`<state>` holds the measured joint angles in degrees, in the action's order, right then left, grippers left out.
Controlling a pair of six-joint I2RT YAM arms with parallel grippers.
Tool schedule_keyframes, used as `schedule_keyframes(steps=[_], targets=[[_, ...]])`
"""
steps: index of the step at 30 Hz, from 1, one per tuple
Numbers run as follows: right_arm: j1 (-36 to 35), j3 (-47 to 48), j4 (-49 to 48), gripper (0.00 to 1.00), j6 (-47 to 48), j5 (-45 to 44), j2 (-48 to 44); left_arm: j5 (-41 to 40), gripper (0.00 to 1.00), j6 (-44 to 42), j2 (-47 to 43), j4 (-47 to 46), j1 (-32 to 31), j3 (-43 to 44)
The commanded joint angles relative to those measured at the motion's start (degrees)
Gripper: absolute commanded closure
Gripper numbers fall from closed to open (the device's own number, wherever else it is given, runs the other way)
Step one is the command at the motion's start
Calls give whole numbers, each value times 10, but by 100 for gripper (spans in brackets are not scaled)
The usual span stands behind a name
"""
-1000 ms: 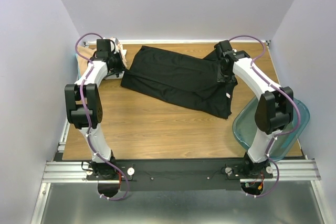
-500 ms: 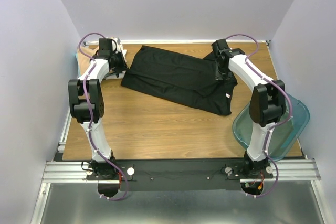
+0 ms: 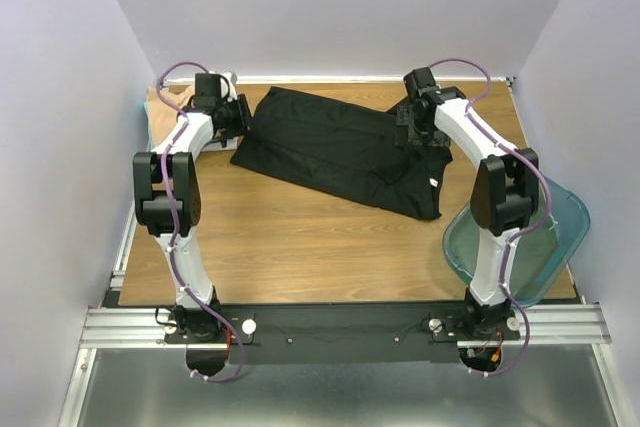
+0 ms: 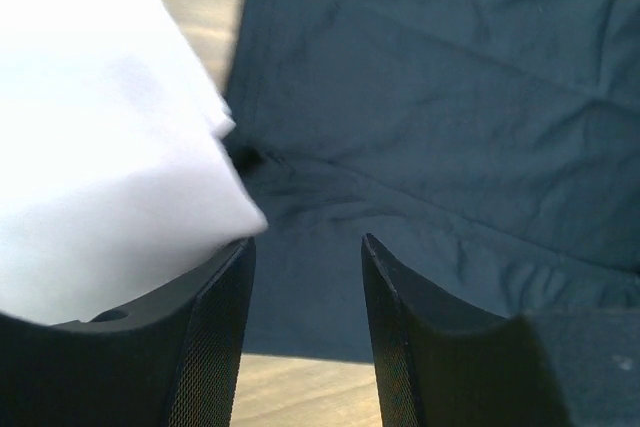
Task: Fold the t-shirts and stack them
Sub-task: Fold the tshirt
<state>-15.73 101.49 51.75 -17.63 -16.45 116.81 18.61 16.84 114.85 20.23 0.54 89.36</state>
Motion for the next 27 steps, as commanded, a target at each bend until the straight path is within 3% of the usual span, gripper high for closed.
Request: schedule_keyframes(steps=[1,5,12,17,27], targets=[[3,-35,-2,7,-14,68,-50,18,45,13,-36,-22,-31,-41],[3,-124,-19,15,-30,137,-104,27,45,25,-33,-47,-54,-86],[3,-276,-69,39,-53,178,-155,34,45,33,-14,-77,-76,-111],[3,-328,-85,44,-59,190,-150,27,45,21,2,-79,-76,-125],[3,-388,-89,46,-71,134,-143,7,45,7,-3,-80,-75,-162]])
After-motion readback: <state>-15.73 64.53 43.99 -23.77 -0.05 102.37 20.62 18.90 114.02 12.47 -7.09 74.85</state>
